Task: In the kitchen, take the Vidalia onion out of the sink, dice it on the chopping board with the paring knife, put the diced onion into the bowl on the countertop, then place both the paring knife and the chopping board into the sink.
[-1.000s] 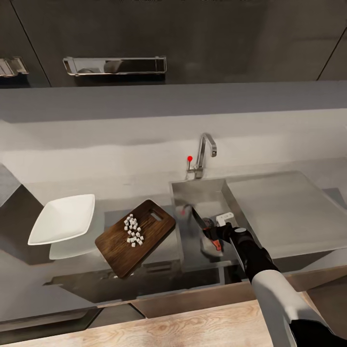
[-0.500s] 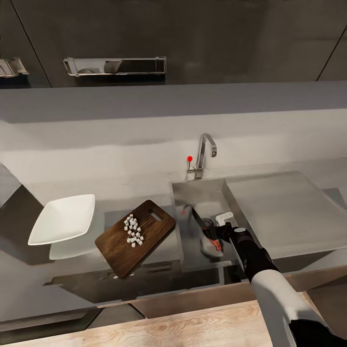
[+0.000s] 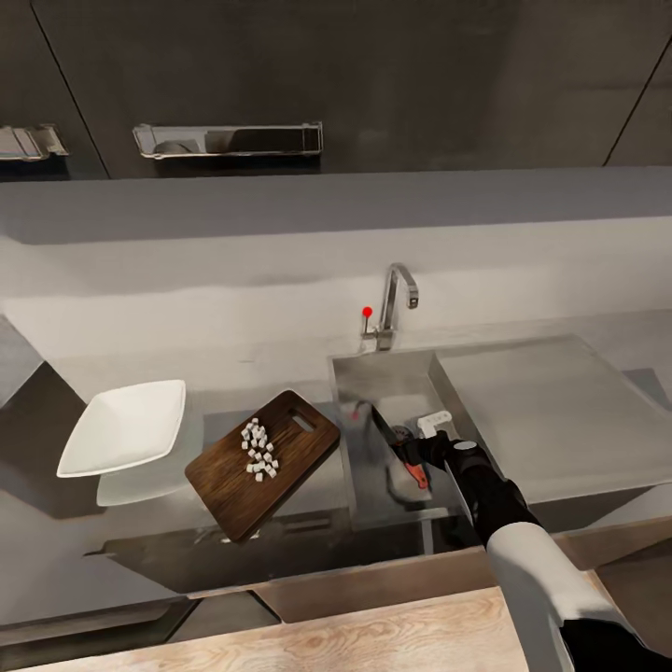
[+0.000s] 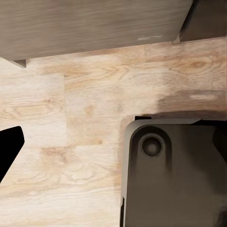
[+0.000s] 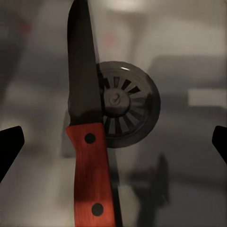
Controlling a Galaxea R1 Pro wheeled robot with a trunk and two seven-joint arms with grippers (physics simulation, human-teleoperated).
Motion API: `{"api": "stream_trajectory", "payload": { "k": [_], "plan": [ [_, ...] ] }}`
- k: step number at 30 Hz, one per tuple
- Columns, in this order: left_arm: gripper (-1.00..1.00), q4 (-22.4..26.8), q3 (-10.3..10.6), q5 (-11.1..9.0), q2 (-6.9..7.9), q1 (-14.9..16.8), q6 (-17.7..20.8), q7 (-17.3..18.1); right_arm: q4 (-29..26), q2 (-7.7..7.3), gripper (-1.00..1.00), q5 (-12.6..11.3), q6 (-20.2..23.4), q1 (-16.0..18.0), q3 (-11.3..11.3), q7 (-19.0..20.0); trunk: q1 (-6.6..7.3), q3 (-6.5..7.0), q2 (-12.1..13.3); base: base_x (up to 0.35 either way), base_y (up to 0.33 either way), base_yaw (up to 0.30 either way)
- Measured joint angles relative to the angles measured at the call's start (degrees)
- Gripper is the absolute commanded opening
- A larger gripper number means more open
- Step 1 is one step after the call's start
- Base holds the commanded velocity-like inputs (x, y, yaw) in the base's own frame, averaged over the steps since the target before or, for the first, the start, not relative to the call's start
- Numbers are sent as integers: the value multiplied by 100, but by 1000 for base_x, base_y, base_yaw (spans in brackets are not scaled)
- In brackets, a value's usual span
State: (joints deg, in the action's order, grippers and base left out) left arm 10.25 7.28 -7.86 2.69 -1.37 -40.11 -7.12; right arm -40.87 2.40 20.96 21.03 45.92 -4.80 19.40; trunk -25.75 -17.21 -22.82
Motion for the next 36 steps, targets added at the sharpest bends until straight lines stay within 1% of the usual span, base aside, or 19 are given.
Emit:
{"api": "stream_trajectory", "payload": {
  "k": [3, 19, 32, 36],
  "plan": [
    [100, 0, 0, 0, 0, 0, 0, -2, 1, -14, 100, -2, -3, 1, 0, 9, 0, 2, 0, 0, 0, 0],
    [100, 0, -2, 0, 0, 0, 0, -2, 2, 14, 100, -2, -3, 1, 7, -52, 0, 9, 0, 0, 0, 0],
    [100, 0, -4, 0, 0, 0, 0, -3, -36, 19, 100, -3, -4, 1, 5, -41, 0, 116, 0, 0, 0, -39],
    [100, 0, -5, -2, 0, 0, 5, 1, -292, 23, 100, -4, 1, 1, 3, -36, 0, 151, 0, 0, 0, -61]
  ]
}}
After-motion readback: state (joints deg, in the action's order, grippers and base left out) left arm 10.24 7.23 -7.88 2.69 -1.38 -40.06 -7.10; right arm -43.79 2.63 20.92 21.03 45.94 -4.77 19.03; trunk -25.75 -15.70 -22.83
